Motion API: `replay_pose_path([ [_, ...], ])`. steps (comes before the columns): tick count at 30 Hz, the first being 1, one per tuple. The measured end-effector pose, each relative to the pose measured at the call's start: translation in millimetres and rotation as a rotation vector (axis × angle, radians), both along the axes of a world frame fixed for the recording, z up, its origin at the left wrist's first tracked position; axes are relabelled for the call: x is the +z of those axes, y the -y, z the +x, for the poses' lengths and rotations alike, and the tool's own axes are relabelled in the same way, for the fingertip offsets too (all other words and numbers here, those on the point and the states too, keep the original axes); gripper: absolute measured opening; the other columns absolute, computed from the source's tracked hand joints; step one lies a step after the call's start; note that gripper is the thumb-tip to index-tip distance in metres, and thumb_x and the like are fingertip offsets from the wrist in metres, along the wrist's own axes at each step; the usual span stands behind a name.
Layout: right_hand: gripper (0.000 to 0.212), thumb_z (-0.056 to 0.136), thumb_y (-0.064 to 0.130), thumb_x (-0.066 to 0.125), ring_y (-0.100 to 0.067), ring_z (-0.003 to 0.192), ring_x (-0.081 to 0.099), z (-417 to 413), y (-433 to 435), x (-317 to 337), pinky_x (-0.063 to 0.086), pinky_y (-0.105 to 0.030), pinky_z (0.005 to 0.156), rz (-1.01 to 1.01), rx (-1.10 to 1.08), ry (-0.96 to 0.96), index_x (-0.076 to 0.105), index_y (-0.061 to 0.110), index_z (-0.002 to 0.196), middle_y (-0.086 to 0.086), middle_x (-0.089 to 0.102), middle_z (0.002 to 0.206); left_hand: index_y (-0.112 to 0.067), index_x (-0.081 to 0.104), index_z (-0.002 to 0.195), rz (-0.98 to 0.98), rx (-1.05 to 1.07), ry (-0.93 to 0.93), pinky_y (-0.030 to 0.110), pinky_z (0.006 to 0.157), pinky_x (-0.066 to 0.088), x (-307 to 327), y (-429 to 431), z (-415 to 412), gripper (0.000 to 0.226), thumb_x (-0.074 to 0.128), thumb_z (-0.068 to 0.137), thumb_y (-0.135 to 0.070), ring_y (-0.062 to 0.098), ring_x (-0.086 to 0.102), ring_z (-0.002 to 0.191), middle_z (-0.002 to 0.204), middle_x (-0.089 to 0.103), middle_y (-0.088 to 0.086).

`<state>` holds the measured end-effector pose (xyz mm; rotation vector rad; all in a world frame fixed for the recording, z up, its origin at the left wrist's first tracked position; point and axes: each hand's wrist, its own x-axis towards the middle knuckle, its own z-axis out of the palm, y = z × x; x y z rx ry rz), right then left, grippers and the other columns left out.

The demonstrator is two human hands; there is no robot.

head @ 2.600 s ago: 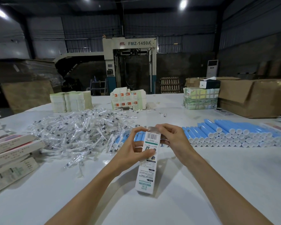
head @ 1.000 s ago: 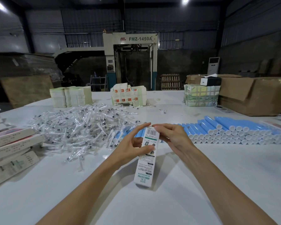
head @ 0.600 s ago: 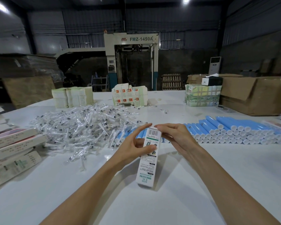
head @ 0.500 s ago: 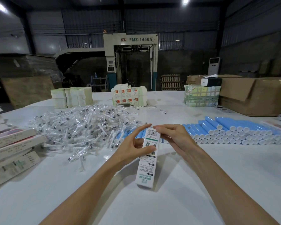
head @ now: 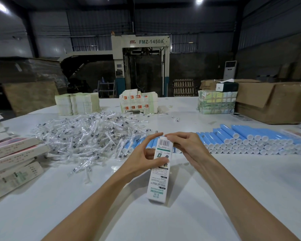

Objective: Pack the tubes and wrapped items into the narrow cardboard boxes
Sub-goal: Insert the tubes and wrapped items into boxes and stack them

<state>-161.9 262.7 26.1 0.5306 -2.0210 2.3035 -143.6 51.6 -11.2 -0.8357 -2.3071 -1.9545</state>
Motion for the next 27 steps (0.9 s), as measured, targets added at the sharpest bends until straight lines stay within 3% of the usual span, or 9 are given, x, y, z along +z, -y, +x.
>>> replay_pose_path([
  [6,0.01,0.094,0.014,0.075,-0.029,0.098,0.076,1.6,5.0,-0.4,0.062,-0.041,0.093,0.013,0.027,-0.016,0.084,0.009,0.095,-0.019,0.079,0.1,-0.054,0.043,0.149,-0.024,0.012,-0.002,0.035,0.08,0.064,0.5,-0.7,-0.9,0.083,0.09,0.085,-0.032,0.029,0.08,0.099,0.112,0.082,0.009],
  [11,0.014,0.097,0.015,0.071,-0.027,0.101,0.075,3.4,-0.7,2.9,0.061,-0.032,0.083,0.031,0.104,-0.014,0.083,0.007,0.101,-0.02,0.078,0.104,-0.05,0.044,0.149,0.016,0.002,0.01,0.038,0.081,0.065,-0.5,-1.8,-1.8,0.08,0.091,0.086,-0.035,0.032,0.08,0.102,0.113,0.082,0.011],
  [15,0.015,0.096,0.01,0.069,-0.03,0.106,0.075,0.8,-1.6,1.8,0.061,-0.033,0.082,0.016,0.127,0.038,0.082,0.005,0.101,-0.021,0.077,0.106,-0.051,0.045,0.149,0.01,0.024,0.014,0.043,0.082,0.066,-1.4,-0.5,-2.6,0.082,0.093,0.084,-0.041,0.033,0.08,0.103,0.113,0.081,0.011],
  [18,0.016,0.097,0.016,0.072,-0.028,0.105,0.075,1.1,-0.8,0.5,0.061,-0.032,0.083,0.021,0.138,0.018,0.083,0.006,0.101,-0.019,0.078,0.106,-0.051,0.046,0.15,0.001,0.054,0.011,0.042,0.078,0.067,-2.4,-0.3,-1.5,0.083,0.093,0.083,-0.046,0.031,0.081,0.101,0.113,0.081,0.01],
  [27,0.004,0.092,0.017,0.08,-0.026,0.088,0.078,-1.5,-0.7,-3.3,0.064,-0.033,0.079,0.161,-0.022,-0.125,0.084,0.016,0.092,-0.012,0.08,0.091,-0.045,0.049,0.147,0.019,0.004,0.033,0.045,0.084,0.066,-0.4,-2.6,4.2,0.07,0.088,0.09,-0.037,0.036,0.08,0.099,0.108,0.082,0.016],
])
